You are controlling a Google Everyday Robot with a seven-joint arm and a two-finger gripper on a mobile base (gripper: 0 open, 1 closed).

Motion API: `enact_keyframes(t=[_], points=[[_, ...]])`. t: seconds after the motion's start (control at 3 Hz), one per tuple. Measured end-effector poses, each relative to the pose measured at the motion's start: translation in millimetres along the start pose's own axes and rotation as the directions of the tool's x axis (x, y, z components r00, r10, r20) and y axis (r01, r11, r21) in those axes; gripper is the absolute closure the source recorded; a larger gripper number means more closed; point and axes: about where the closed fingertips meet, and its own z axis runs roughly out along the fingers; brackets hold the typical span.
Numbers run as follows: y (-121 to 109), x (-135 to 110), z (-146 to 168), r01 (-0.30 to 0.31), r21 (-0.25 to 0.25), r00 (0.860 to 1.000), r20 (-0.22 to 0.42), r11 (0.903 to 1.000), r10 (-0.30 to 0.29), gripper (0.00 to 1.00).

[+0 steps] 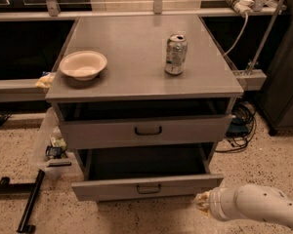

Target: Close middle drawer

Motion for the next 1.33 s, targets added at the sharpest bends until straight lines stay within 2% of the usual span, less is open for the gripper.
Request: enact_keyframes(t=[0.33, 0.67, 1.33], points=[[-23, 6, 31, 0.057, 0.067, 0.998, 0.018, 0.9961, -0.058, 1.0], [-47, 7, 52, 0.086, 0.112, 0.995, 0.043, 0.99, -0.091, 1.0], [-82, 8, 81, 0.096, 0.146, 0.991, 0.082, 0.9846, -0.109, 1.0]])
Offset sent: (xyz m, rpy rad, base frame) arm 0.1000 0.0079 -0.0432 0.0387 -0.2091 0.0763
